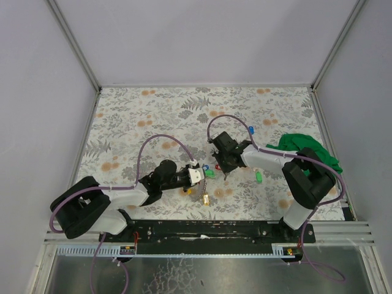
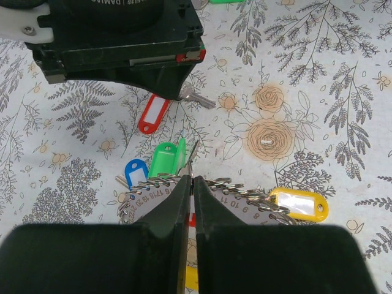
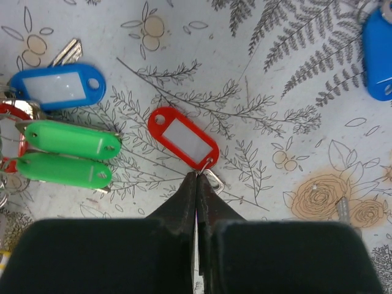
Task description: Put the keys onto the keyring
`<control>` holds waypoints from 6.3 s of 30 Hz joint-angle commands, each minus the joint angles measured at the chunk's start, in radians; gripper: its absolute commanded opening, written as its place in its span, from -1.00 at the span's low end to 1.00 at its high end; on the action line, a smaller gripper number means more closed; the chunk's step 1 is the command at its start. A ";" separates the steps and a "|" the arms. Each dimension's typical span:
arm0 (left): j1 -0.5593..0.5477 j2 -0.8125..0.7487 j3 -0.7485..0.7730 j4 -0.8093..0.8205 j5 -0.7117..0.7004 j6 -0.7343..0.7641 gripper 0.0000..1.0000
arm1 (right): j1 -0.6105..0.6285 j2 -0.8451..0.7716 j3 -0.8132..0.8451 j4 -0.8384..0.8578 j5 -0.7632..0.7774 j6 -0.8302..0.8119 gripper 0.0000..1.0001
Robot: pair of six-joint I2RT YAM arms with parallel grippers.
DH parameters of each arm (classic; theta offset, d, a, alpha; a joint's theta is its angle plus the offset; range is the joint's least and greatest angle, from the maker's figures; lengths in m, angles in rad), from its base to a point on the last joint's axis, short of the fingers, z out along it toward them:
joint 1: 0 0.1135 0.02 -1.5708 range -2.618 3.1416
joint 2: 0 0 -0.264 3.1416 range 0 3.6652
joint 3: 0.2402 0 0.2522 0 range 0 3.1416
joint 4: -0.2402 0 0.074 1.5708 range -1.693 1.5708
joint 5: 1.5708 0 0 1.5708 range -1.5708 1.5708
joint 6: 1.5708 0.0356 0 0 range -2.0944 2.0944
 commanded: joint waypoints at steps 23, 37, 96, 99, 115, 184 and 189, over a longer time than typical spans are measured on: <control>-0.007 -0.002 0.005 0.083 -0.002 -0.018 -1.00 | 0.047 -0.228 -0.255 0.397 0.199 0.105 -0.49; -0.007 -0.003 0.006 0.083 0.000 -0.020 -1.00 | 0.063 -0.183 -0.302 0.480 0.217 0.102 -0.61; 0.001 -0.062 -0.013 0.091 0.147 0.076 -1.00 | 0.064 -0.607 -0.431 0.399 -0.607 -0.799 -1.00; 0.002 -0.077 -0.019 0.086 0.158 0.072 -1.00 | 0.065 -0.577 -0.410 0.386 -0.624 -0.807 -1.00; 0.001 -0.056 0.001 0.052 0.199 0.074 -1.00 | 0.065 -0.610 -0.455 0.469 -0.637 -0.874 -1.00; 0.002 -0.034 0.019 0.048 0.213 0.065 -1.00 | 0.100 -0.601 -0.489 0.485 -0.630 -0.939 -1.00; 0.002 -0.032 0.019 0.051 0.217 0.064 -1.00 | 0.101 -0.591 -0.487 0.489 -0.632 -0.939 -1.00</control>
